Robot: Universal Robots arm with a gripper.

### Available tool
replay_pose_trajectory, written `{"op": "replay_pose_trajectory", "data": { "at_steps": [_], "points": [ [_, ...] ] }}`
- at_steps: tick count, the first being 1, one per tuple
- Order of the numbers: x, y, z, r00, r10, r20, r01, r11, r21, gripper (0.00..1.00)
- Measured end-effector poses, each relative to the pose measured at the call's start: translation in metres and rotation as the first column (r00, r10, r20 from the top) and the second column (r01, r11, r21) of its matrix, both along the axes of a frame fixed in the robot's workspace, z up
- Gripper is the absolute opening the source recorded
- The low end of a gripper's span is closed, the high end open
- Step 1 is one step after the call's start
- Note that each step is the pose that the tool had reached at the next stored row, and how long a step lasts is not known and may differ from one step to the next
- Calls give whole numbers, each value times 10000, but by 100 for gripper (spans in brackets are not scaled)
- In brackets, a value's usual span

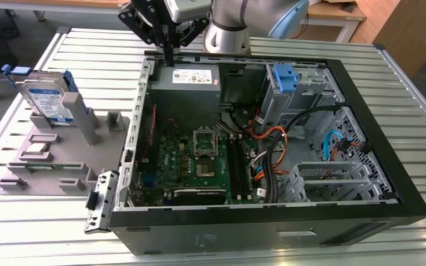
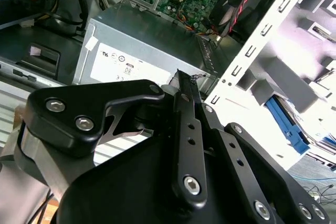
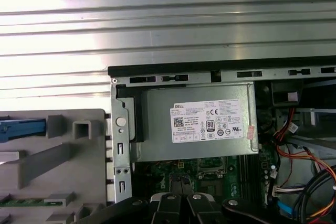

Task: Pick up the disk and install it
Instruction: 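Reach for the disk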

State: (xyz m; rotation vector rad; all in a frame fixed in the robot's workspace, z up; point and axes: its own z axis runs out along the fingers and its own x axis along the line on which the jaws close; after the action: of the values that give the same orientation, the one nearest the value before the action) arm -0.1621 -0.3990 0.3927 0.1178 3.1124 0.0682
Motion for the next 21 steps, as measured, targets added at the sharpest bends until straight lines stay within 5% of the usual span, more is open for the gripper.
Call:
{"op": "replay_pose_trajectory", "data": {
  "at_steps": [9,21],
  "points": [
    [-203,0,-2,10000,-1,15,1,10000,0,10],
    [-233,0,-2,10000,0,16,0,10000,-1,10]
  ]
}}
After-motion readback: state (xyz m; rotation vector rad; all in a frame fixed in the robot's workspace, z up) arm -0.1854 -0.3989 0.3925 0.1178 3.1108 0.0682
